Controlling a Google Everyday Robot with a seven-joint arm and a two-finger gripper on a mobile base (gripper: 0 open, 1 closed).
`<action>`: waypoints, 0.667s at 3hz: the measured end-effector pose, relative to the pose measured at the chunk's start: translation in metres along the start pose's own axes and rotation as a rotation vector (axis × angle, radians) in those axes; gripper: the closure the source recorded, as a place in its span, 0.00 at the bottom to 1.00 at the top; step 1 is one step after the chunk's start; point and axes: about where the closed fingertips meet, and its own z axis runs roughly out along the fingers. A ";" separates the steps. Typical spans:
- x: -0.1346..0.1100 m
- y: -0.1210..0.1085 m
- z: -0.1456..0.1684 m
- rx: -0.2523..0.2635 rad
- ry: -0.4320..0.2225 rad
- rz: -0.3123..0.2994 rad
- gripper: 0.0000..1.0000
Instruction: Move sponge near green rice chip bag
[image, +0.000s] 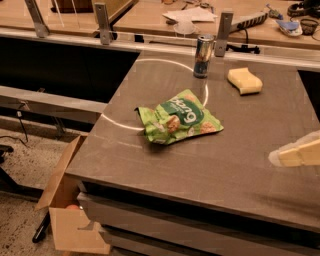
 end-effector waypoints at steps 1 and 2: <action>0.003 -0.014 0.009 0.079 -0.023 0.029 0.00; 0.000 -0.017 0.009 0.089 -0.031 0.030 0.00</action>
Offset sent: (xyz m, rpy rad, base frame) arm 0.0133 -0.0096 -0.0049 -0.0006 -0.0473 -0.0728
